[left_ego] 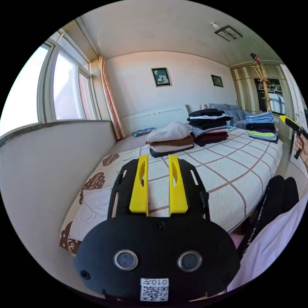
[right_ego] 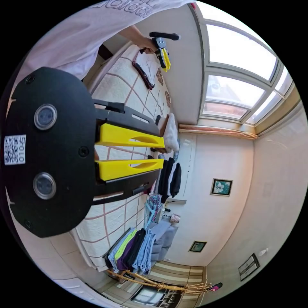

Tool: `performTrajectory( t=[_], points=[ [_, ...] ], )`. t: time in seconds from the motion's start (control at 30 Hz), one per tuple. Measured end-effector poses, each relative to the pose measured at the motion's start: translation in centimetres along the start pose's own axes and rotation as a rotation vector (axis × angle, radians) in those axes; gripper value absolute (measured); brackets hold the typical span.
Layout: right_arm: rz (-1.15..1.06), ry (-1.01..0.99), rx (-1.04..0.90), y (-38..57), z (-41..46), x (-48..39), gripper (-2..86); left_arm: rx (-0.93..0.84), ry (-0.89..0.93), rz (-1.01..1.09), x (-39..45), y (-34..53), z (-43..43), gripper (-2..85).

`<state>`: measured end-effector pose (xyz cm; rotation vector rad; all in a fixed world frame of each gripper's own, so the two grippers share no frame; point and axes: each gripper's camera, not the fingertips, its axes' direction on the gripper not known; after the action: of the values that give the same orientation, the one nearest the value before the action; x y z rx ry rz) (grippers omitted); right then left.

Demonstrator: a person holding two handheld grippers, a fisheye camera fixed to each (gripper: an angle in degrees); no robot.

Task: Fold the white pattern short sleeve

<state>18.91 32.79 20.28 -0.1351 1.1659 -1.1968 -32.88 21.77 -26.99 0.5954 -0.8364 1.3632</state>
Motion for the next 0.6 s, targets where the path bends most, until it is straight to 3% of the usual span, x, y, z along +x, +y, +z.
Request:
performTrajectory(
  t=[0.2,0.4,0.53,0.6],
  points=[
    [-0.019,-0.05,0.017,2.5,-1.0,-3.0,8.6,-0.24,0.01,-0.003,-4.2,4.3,2.9,13.8],
    [-0.045,-0.085,-0.021,5.1,-0.2,-4.9,8.2,-0.442,0.004,0.027,-4.0,8.1,6.2,11.8],
    [-0.062,-0.065,-0.02,6.0,-0.5,-5.6,7.5,-0.429,0.035,-0.016,-6.3,6.8,7.0,8.4],
    [-0.057,-0.052,-0.024,6.6,-0.5,-5.6,7.1,-0.38,0.096,-0.146,-9.4,6.5,7.1,5.7]
  ],
)
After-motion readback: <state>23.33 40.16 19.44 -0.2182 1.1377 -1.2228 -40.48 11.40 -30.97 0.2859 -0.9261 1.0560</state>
